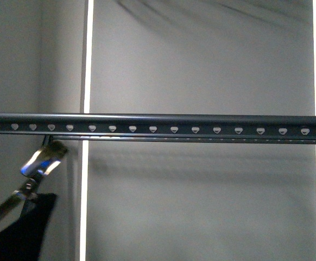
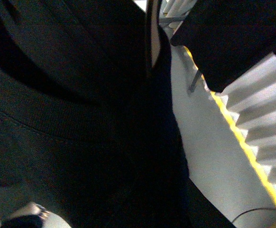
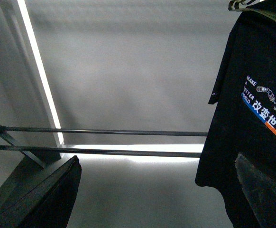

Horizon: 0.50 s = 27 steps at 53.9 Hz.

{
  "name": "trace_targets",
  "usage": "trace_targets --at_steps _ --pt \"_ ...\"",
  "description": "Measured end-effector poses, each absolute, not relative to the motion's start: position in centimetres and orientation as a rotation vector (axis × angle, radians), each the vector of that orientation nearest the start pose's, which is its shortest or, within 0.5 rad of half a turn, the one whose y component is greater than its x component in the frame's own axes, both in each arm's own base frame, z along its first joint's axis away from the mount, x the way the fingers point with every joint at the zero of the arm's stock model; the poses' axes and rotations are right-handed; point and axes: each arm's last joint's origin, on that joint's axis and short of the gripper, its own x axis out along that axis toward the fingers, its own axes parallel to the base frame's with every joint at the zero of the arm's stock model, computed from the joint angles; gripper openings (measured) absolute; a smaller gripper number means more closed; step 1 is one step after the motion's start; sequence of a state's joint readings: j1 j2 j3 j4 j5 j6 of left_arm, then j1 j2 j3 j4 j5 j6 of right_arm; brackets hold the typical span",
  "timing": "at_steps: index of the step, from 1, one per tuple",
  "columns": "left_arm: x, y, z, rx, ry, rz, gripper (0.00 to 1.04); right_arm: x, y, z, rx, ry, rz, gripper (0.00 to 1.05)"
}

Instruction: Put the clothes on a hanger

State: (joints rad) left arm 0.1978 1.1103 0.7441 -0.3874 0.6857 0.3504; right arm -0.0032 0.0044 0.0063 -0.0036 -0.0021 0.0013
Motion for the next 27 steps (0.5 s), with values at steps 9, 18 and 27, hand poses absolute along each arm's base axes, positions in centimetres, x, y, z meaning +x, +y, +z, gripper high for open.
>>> trace_targets --at_steps 9,18,27 --pt "22.1 2.8 26.1 0.421 0.361 -0.634 0.04 9.8 0.0 16.5 0.001 0.002 -0.001 0.97" --pt "22.7 2.1 27.4 0.849 0.136 -0.728 0.04 9.8 0.0 16.5 0.001 0.002 -0.001 0.97" --pt "24.3 0.2 28.8 1.106 -0.088 -0.793 0.04 9.8 0.0 16.5 0.001 0.002 -0.001 0.97"
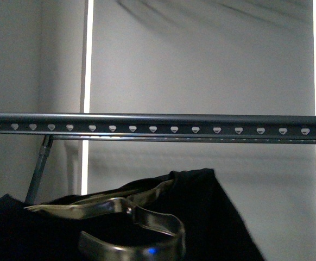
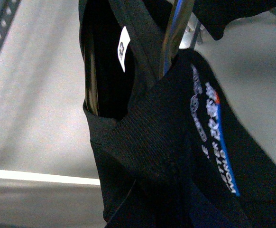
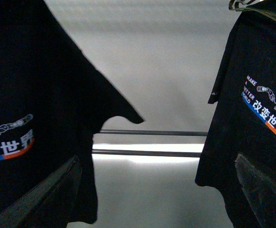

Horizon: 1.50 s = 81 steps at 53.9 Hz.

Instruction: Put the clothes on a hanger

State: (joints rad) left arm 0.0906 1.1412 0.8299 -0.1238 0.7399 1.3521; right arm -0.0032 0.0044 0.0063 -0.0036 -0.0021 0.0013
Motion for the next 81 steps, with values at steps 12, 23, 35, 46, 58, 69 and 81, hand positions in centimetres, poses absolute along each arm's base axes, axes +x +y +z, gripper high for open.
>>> trace_targets --at_steps 12,23,35,46,58,69,81 --pt "27.1 -3.0 29.6 1.395 -0.467 -0.811 0.04 9.8 0.0 16.5 0.001 0.002 -0.001 0.97" --pt "28.2 -4.1 28.7 1.644 -0.643 -0.797 0.04 9.8 0.0 16.5 0.001 0.002 -0.001 0.97" --pt "28.3 -4.1 28.6 1.723 -0.688 -0.781 0.04 9.8 0.0 16.5 0.001 0.002 -0.001 0.97" --pt "28.3 -4.1 28.6 1.743 -0.697 -0.774 0.04 9.8 0.0 16.5 0.001 0.002 -0.001 0.97" --pt "28.2 -4.2 28.6 1.756 -0.71 -0.773 0.04 10.1 -1.2 18.7 0.13 0.254 0.542 0.97" --pt "28.3 -4.1 28.6 1.764 -0.707 -0.769 0.04 10.7 -0.2 23.2 -0.441 -0.056 0.593 0.97" --pt "28.3 -4.1 28.6 1.763 -0.708 -0.77 0.04 13.6 1.3 24.2 -1.124 -0.329 0.645 0.97"
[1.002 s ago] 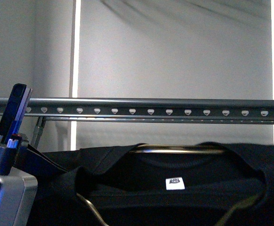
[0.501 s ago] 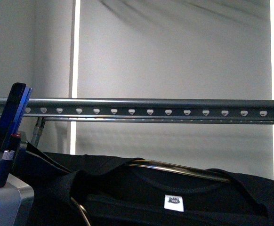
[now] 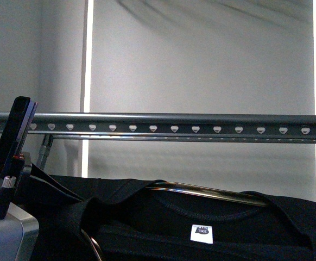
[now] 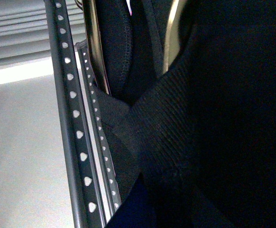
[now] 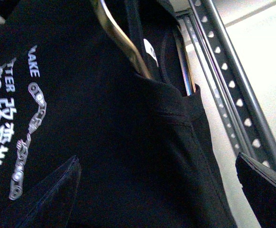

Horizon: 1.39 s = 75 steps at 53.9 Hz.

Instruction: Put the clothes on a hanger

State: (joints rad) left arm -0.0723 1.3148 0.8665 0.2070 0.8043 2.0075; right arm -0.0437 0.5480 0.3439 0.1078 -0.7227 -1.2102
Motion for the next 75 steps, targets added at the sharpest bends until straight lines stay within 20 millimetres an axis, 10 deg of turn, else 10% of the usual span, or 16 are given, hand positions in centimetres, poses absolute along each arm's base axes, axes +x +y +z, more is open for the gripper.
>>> trace_targets --at_steps 12,40,48,75 --pt "28.3 -4.1 28.6 1.763 -0.708 -0.77 0.04 17.0 2.6 24.5 -1.286 -0.36 0.645 0.96" --pt "28.3 -4.1 28.6 1.765 -0.707 -0.768 0.04 23.3 3.3 24.8 -1.294 -0.278 0.616 0.1" --pt "28.3 -4.1 28.6 1.765 -0.707 -0.767 0.04 24.7 2.8 24.2 -1.309 -0.26 0.607 0.03" --pt "28.2 -4.2 28.8 1.764 -0.722 -0.767 0.93 26.8 -2.1 22.8 -1.073 0.055 0.542 0.03"
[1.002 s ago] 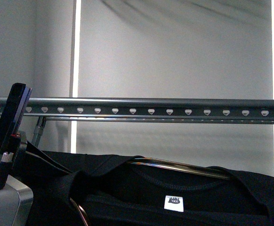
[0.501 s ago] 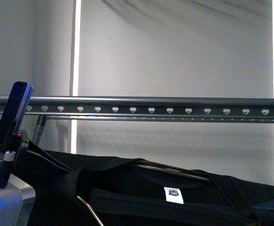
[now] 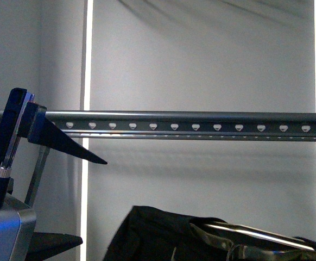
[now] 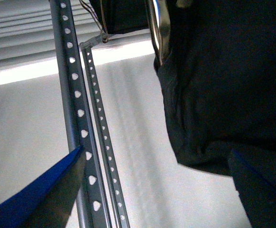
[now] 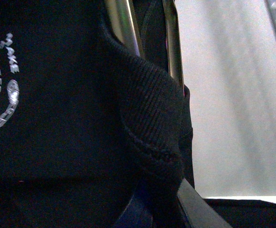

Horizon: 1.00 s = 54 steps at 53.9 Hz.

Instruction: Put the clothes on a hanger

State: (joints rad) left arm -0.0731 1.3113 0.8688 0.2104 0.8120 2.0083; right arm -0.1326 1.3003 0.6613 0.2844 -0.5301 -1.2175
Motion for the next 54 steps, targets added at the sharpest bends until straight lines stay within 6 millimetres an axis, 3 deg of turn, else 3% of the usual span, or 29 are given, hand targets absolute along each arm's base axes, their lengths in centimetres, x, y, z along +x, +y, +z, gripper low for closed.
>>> trace_targets --at_steps 2,6,10,15,21,24,30,35,38,48,54 --pt "28.2 -4.2 28.8 1.764 -0.722 -0.767 1.0 26.7 -2.5 22.5 -1.003 0.123 0.553 0.03" --pt "28.4 -4.1 28.8 1.696 -0.636 -0.668 0.98 26.3 -3.1 22.5 -0.83 0.265 0.576 0.03" --pt "28.6 -3.6 29.8 1.374 -0.51 -0.502 0.98 25.5 -3.5 22.8 -0.647 0.349 0.615 0.03" --pt "28.9 -2.0 32.0 0.753 -0.392 -0.362 0.98 24.8 -4.1 23.8 -0.441 0.39 0.613 0.03" --pt "30.7 1.8 34.0 0.148 -0.229 -0.157 0.98 25.0 -5.3 25.8 -0.22 0.378 0.577 0.03" --pt "31.6 4.0 34.0 -0.088 -0.133 -0.089 0.98 25.3 -6.0 26.7 -0.118 0.382 0.544 0.03" --pt "32.0 6.1 33.2 -0.337 -0.029 -0.014 0.98 26.1 -7.3 27.9 0.036 0.386 0.492 0.03" --pt "31.9 6.3 32.9 -0.443 -0.034 -0.025 0.98 27.0 -8.4 28.8 0.168 0.391 0.457 0.03" --pt "31.5 6.0 33.1 -0.412 -0.024 -0.009 0.93 27.5 -8.9 29.2 0.24 0.392 0.44 0.03" --pt "26.0 2.4 30.9 -0.11 -0.019 -0.003 0.61 29.4 -11.1 31.0 0.479 0.371 0.379 0.03" --pt "23.3 1.6 28.1 -0.032 -0.029 -0.005 0.38 30.4 -12.3 32.2 0.592 0.352 0.336 0.03"
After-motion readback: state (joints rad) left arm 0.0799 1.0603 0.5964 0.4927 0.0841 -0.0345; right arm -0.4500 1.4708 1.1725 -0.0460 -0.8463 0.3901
